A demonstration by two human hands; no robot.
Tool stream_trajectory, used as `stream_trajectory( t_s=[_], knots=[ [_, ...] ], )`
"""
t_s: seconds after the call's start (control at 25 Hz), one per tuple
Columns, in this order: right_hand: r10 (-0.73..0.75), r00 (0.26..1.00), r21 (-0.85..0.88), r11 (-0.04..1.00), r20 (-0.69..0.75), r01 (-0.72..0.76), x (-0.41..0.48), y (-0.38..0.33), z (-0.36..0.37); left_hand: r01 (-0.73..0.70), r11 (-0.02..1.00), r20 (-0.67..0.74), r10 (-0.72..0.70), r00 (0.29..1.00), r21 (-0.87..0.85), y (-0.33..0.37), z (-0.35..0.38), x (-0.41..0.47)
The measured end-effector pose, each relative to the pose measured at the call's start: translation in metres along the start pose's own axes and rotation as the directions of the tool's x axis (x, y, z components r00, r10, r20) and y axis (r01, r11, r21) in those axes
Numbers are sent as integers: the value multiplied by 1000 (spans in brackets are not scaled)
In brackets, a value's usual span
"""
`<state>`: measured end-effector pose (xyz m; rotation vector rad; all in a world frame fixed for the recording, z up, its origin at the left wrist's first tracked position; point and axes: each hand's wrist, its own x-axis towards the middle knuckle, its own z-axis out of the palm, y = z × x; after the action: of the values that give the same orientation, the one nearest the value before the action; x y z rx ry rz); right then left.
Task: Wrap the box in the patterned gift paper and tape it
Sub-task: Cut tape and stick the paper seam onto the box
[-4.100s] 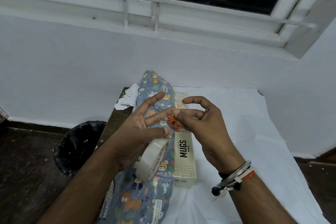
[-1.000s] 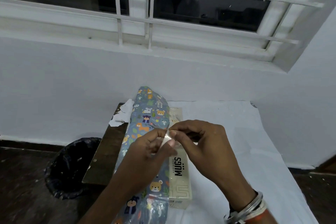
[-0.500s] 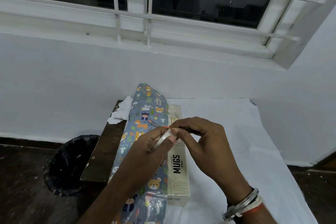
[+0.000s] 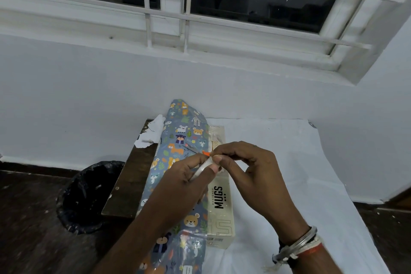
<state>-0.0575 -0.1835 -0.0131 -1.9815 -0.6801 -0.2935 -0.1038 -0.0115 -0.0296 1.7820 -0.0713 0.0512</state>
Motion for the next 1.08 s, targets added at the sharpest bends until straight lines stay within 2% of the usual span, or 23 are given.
stream_trajectory(
  t_s=[0.2, 0.44, 0.6, 0.64, 0.72, 0.8, 0.88, 0.96, 1.0, 1.08],
  knots=[
    [79, 996, 59, 995, 30, -80, 0, 2, 2, -38, 994, -24, 41, 999, 103, -4, 1, 0],
    [145, 989, 63, 987, -7, -145, 1, -1, 4, -38, 991, -56, 45, 997, 128, -3, 3, 0],
    [379, 925, 250, 895, 8, -369, 6, -1, 2, -73, 980, 25, 70, 997, 185, -4, 0, -6],
    [406, 914, 273, 881, -11, -387, 7, 1, 3, -77, 981, 44, 71, 997, 178, -2, 1, -8],
    [392, 912, 178, 913, -121, -368, 7, 8, 8, -84, 987, 50, 78, 996, 136, 2, 1, -10],
    [299, 943, -1, 953, -146, -303, 2, 13, 13, -77, 991, -40, 82, 996, 112, 4, -8, -7],
    [179, 984, -284, 944, 19, -166, -4, 23, 15, -99, 970, -192, 143, 971, 222, 1, -26, -2],
    [213, 952, -441, 892, 219, -98, -8, 28, 15, -115, 914, -284, 237, 929, 388, -8, -52, 2],
    [241, 937, -468, 878, 251, -100, -8, 28, 16, -97, 875, -299, 264, 917, 475, -16, -67, 5],
    [223, 950, -499, 862, 218, -88, -9, 33, 16, 6, 762, -300, 247, 921, 647, -42, -98, 10]
  ],
)
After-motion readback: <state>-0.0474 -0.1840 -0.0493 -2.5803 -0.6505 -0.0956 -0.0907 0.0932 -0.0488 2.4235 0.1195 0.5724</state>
